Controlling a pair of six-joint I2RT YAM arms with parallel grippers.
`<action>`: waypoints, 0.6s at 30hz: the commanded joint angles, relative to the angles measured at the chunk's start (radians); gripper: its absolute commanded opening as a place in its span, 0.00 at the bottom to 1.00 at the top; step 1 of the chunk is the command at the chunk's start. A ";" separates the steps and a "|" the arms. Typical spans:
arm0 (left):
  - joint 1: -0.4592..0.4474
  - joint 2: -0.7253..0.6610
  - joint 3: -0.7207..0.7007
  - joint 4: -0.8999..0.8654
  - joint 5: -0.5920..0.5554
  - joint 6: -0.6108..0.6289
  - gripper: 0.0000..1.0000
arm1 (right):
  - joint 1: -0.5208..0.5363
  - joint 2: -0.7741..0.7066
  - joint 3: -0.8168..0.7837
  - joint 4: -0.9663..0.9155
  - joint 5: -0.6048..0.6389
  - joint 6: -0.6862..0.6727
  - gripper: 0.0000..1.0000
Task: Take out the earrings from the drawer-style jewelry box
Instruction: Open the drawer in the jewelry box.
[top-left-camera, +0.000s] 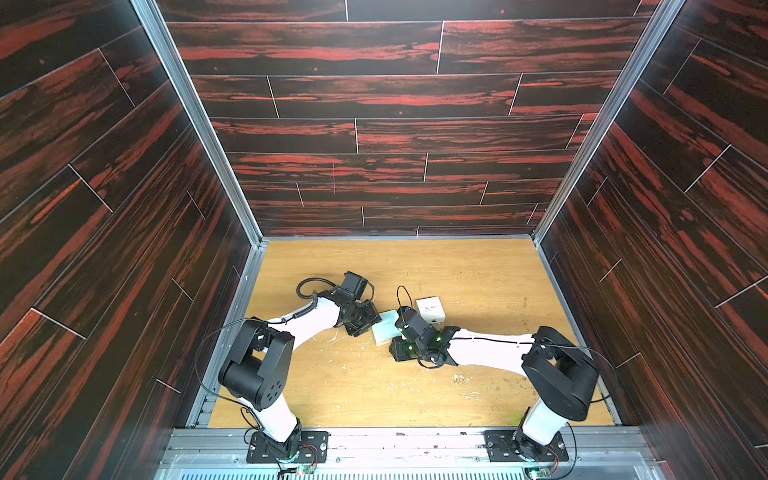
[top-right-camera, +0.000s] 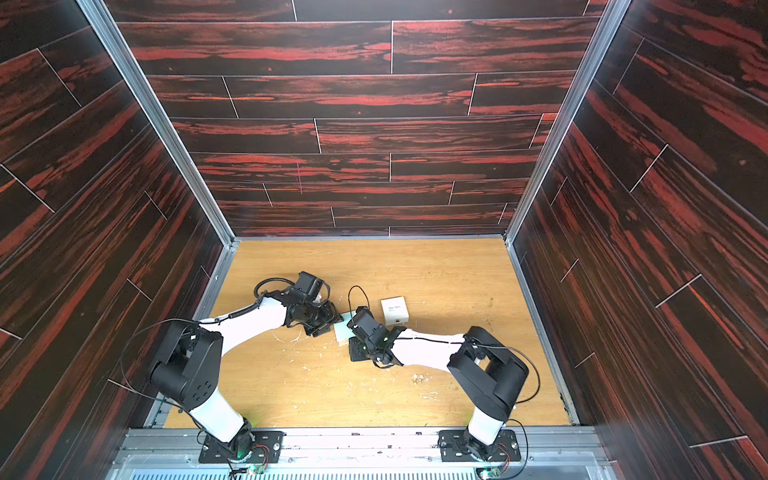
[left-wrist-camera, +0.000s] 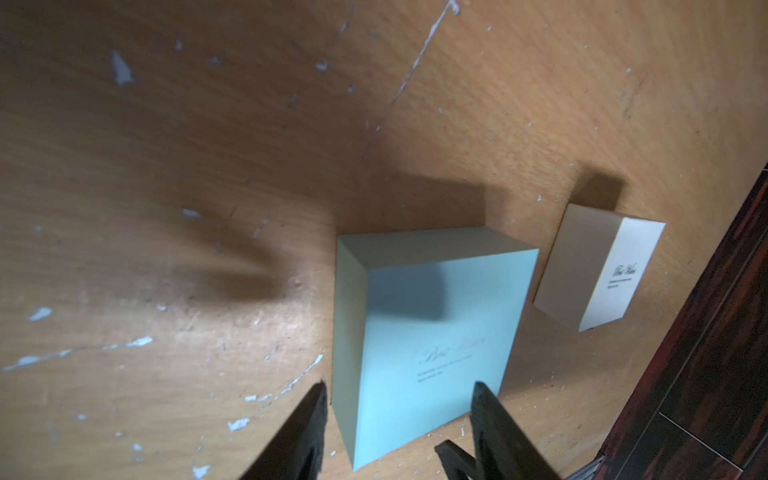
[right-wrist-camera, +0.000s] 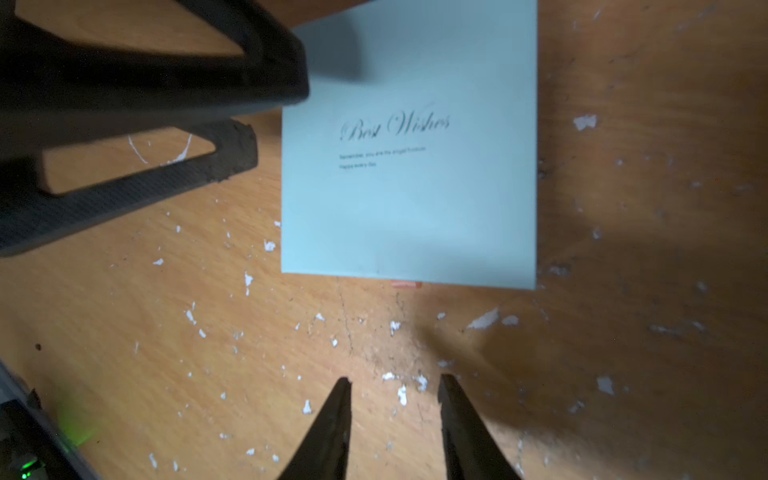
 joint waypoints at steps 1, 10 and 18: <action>0.001 -0.009 -0.023 0.032 0.004 0.021 0.56 | 0.005 0.040 0.040 0.030 0.021 0.008 0.37; 0.002 0.010 -0.047 0.049 -0.010 0.032 0.53 | 0.005 0.124 0.106 -0.001 0.072 0.001 0.34; 0.001 0.025 -0.053 0.048 -0.011 0.039 0.51 | 0.005 0.146 0.105 -0.015 0.104 0.020 0.32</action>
